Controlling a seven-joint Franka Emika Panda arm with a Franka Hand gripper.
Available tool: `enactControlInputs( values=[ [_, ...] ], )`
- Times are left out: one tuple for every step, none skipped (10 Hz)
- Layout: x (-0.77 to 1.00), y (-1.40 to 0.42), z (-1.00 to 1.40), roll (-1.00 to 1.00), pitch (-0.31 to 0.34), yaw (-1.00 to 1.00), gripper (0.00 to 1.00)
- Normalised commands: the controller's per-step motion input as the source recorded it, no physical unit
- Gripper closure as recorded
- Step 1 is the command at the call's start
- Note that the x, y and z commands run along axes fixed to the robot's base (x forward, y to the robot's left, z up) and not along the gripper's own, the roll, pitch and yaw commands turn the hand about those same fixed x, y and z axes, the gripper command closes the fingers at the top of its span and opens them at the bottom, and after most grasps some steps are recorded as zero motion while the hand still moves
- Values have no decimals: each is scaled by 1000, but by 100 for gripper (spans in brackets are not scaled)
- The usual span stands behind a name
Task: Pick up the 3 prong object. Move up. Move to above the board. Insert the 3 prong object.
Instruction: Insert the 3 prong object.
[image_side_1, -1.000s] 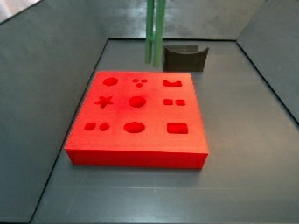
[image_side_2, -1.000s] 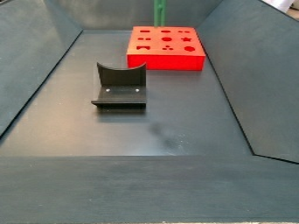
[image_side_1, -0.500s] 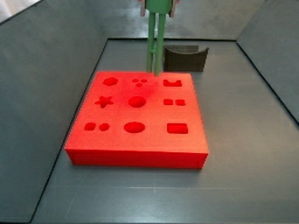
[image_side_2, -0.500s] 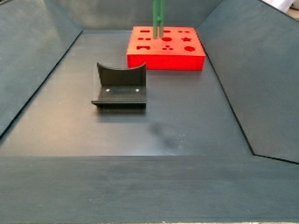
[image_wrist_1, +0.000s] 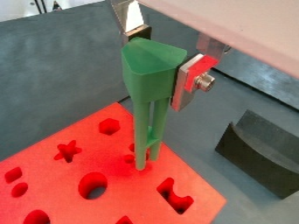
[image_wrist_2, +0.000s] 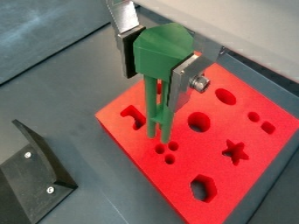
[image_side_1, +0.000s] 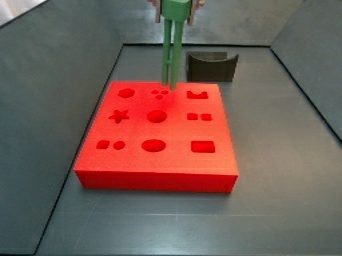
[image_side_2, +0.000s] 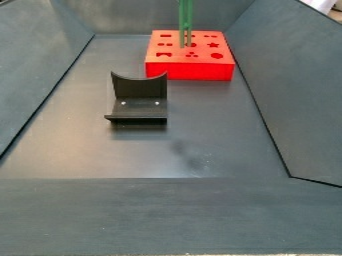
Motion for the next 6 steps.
enactControlInputs(
  values=[
    [0,0,-51,29,0,-517,100],
    [0,34,-23,30,0,-566,100],
    [0,46,-20,27,0,-543,100],
    [0,63,-17,20,0,-551,100],
    [0,77,-20,20,0,-574,100],
    [0,51,-34,26,0,-549,100]
  ],
)
